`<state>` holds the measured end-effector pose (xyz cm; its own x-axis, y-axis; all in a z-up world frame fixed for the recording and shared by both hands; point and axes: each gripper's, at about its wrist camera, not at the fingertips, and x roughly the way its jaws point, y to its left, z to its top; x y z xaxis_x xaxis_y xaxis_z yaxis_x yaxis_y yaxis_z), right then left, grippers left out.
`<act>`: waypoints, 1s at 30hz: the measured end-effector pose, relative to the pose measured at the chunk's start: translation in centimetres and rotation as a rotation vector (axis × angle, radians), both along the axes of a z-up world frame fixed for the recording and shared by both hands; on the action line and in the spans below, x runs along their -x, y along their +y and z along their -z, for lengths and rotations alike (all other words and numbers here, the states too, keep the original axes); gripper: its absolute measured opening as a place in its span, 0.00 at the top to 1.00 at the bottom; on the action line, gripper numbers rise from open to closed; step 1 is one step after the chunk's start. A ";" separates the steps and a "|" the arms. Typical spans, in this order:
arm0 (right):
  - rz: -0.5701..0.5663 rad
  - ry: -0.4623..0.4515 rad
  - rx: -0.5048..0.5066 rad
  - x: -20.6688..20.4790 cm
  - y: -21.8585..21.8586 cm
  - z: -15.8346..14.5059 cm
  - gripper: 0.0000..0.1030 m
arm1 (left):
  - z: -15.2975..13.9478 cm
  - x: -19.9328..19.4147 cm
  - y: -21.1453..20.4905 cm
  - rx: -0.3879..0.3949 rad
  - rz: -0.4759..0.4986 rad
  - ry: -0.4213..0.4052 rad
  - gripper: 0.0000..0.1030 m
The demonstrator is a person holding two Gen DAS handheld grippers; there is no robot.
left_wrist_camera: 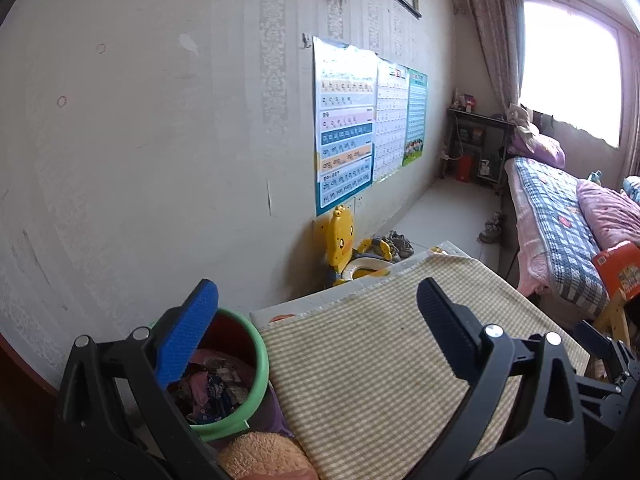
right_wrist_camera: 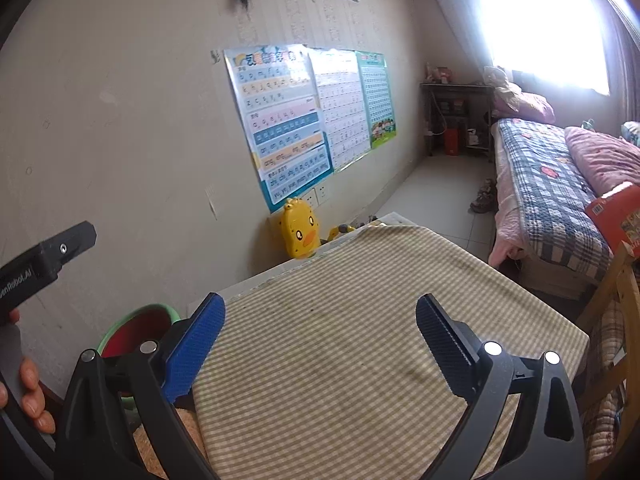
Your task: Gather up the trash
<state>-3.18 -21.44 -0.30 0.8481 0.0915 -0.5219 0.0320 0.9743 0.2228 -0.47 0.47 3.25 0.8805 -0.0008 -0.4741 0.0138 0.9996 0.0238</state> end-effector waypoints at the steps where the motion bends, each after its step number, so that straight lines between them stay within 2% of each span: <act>1: 0.003 0.001 -0.004 0.0 -0.1 0.0 0.10 | 0.0 0.2 -0.1 -0.002 0.002 0.001 0.05; 30: -0.016 0.058 0.026 -0.8 1.1 1.7 0.09 | 1.5 -0.8 1.1 0.018 -0.021 0.052 0.05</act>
